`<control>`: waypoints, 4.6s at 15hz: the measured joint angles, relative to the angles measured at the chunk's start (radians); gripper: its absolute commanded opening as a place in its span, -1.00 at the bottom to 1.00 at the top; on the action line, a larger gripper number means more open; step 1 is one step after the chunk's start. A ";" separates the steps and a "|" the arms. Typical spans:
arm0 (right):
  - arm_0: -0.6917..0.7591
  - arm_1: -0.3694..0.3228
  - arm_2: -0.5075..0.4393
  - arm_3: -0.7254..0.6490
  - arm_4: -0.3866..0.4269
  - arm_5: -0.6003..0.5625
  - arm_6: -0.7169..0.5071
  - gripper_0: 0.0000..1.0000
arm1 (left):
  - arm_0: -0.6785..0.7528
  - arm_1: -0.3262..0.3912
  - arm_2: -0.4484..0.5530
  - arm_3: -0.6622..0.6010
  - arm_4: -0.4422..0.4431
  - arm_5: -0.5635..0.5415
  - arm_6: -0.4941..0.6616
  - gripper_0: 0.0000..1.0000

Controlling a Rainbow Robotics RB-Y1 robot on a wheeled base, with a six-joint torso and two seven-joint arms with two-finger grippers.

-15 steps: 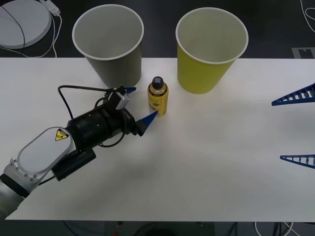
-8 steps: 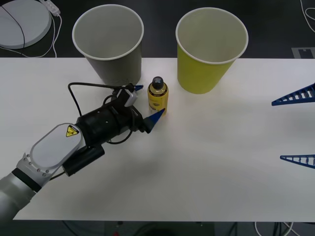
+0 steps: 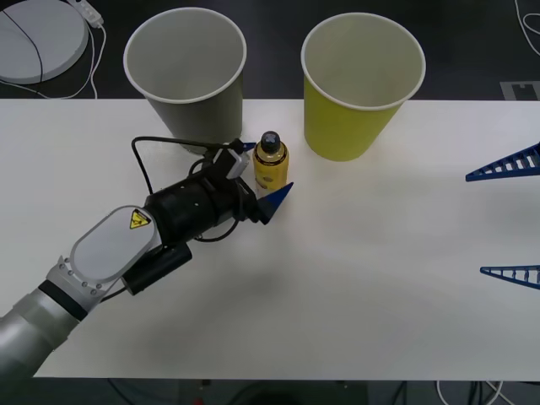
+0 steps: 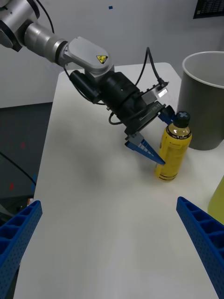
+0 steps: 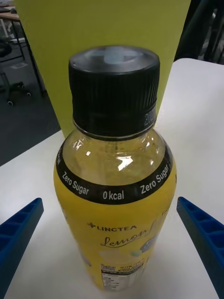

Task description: Put the can into the green bin and the plastic bottle into the gray bin

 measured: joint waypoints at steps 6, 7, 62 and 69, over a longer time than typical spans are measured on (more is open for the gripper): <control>0.000 0.000 0.000 0.000 0.000 0.000 0.000 1.00 | -0.032 -0.015 -0.002 0.027 -0.019 0.000 0.015 1.00; 0.000 0.000 0.000 0.000 0.000 0.000 0.000 1.00 | -0.036 -0.015 -0.002 0.028 -0.022 0.001 0.018 1.00; 0.000 0.000 0.000 0.000 0.000 0.000 0.000 1.00 | -0.068 0.012 -0.003 -0.005 -0.047 -0.036 0.149 -1.00; 0.000 0.000 0.000 0.000 0.000 0.000 0.000 1.00 | -0.005 0.050 -0.001 -0.080 -0.054 -0.007 0.170 -1.00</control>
